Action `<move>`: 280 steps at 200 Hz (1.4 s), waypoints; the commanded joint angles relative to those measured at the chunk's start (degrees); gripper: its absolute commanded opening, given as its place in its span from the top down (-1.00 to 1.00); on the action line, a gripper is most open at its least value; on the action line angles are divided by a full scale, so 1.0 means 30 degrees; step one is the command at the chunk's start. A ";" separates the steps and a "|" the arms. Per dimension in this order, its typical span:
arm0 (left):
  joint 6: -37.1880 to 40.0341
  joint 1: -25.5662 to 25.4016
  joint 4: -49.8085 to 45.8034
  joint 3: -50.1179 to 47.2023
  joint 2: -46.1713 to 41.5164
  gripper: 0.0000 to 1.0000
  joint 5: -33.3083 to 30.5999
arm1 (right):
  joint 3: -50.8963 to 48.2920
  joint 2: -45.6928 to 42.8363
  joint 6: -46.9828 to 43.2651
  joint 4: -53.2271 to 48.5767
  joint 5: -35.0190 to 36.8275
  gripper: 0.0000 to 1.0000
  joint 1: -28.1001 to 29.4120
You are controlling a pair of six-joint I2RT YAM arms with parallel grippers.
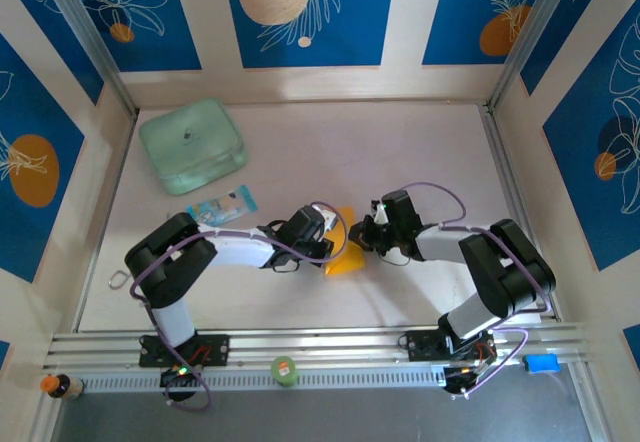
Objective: Fold a paper plane with a square sheet of paper (pick it up from the middle)
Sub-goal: Fold the triangle a second time at the center of the table.
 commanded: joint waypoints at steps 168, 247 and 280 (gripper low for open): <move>0.0436 0.0052 -0.1277 0.0263 -0.0001 0.93 -0.0019 | 0.0158 -0.1364 -0.0819 -0.0824 -0.1258 1.00 0.0053; 0.0378 0.0052 -0.1144 0.0263 -0.0029 0.93 0.0200 | -0.0564 0.1573 -0.0262 0.0842 -0.1471 1.00 0.0503; 0.0334 0.0052 -0.1377 0.0321 -0.0427 0.82 0.0215 | -0.1278 0.1974 -0.0222 0.0802 -0.0863 1.00 0.0457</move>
